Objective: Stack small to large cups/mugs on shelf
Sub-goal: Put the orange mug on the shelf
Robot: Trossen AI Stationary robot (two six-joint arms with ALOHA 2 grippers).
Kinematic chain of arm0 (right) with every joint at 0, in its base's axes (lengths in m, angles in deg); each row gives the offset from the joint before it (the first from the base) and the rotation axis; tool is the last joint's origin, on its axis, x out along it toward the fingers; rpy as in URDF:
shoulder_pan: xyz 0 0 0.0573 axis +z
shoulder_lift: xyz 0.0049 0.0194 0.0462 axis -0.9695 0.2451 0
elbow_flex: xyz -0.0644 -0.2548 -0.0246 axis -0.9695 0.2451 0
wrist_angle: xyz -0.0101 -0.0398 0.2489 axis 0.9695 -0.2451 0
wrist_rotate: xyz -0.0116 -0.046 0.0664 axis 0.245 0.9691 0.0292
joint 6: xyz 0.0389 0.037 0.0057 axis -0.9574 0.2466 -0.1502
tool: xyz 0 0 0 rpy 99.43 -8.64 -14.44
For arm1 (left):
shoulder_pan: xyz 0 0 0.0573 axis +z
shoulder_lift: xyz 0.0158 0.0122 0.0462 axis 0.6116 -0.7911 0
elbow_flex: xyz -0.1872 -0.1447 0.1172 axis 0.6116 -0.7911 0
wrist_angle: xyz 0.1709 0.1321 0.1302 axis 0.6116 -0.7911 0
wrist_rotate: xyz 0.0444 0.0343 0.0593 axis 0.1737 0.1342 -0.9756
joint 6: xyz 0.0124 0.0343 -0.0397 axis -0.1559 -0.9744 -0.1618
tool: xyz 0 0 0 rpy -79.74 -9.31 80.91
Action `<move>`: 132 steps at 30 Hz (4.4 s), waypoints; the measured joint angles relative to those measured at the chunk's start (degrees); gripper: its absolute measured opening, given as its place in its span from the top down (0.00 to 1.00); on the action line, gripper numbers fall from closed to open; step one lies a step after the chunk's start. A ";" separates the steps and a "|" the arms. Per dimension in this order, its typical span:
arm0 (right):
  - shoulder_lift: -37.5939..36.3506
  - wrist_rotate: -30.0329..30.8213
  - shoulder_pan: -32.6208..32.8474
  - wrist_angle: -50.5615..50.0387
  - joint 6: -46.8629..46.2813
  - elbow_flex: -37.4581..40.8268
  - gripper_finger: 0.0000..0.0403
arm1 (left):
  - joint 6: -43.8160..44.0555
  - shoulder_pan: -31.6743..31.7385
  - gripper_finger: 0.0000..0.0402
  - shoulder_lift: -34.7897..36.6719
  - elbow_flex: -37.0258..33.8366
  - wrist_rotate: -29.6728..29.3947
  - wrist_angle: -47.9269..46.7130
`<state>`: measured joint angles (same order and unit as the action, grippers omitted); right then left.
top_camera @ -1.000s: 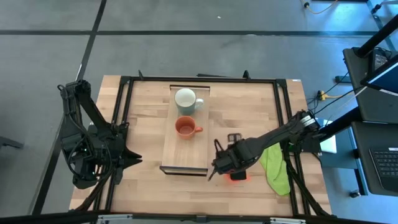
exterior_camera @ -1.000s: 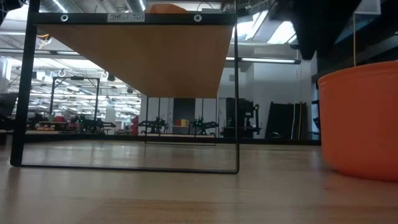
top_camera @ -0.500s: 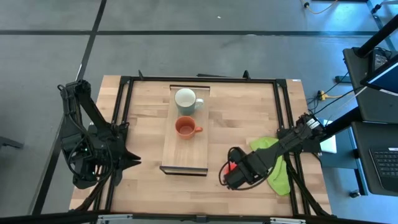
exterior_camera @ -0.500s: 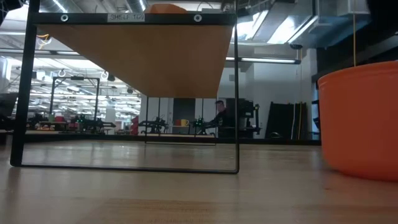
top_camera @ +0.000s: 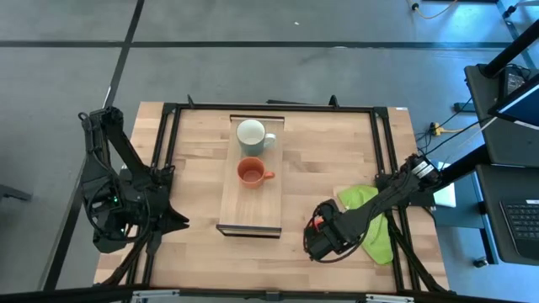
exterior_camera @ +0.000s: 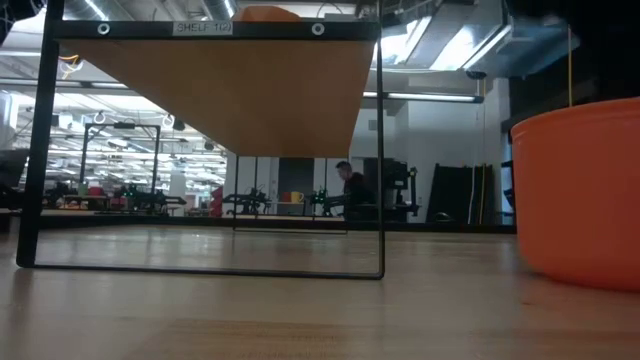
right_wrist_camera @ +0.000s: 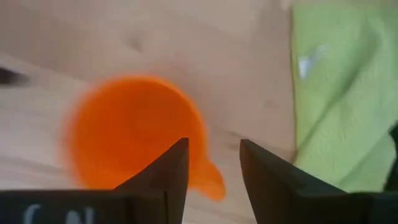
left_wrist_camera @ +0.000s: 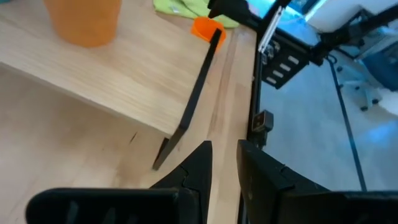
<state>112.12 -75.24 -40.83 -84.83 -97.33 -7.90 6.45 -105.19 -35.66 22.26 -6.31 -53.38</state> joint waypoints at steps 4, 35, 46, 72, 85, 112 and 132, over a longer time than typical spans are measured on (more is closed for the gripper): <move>0.15 -1.92 0.09 7.60 -1.19 4.26 0.64 | -0.18 0.02 0.83 0.00 0.00 2.14 -0.47; 0.07 -0.10 0.00 14.32 1.19 9.26 0.95 | -1.49 2.34 0.83 0.00 0.00 1.47 -1.59; -3.98 -0.88 -1.39 14.22 2.30 9.24 0.98 | -1.62 4.14 0.83 0.00 0.00 1.80 -2.63; 7.83 0.36 -19.05 -11.17 38.80 -45.48 0.97 | -1.18 6.24 0.83 0.02 0.00 2.93 -2.98; 11.74 -1.38 -20.11 2.93 42.85 -46.32 0.96 | -1.18 9.46 0.83 0.02 0.00 4.01 -4.49; 15.72 0.36 -20.37 7.67 46.85 -46.28 0.89 | -1.67 11.71 0.83 0.00 0.00 6.29 -5.39; 16.20 -0.08 -20.72 6.96 47.17 -46.28 0.89 | -2.74 11.71 0.83 0.00 0.00 6.24 -5.34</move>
<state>128.31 -75.32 -61.55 -77.86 -50.16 -54.18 3.71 -93.47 -35.66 22.26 -0.07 -58.72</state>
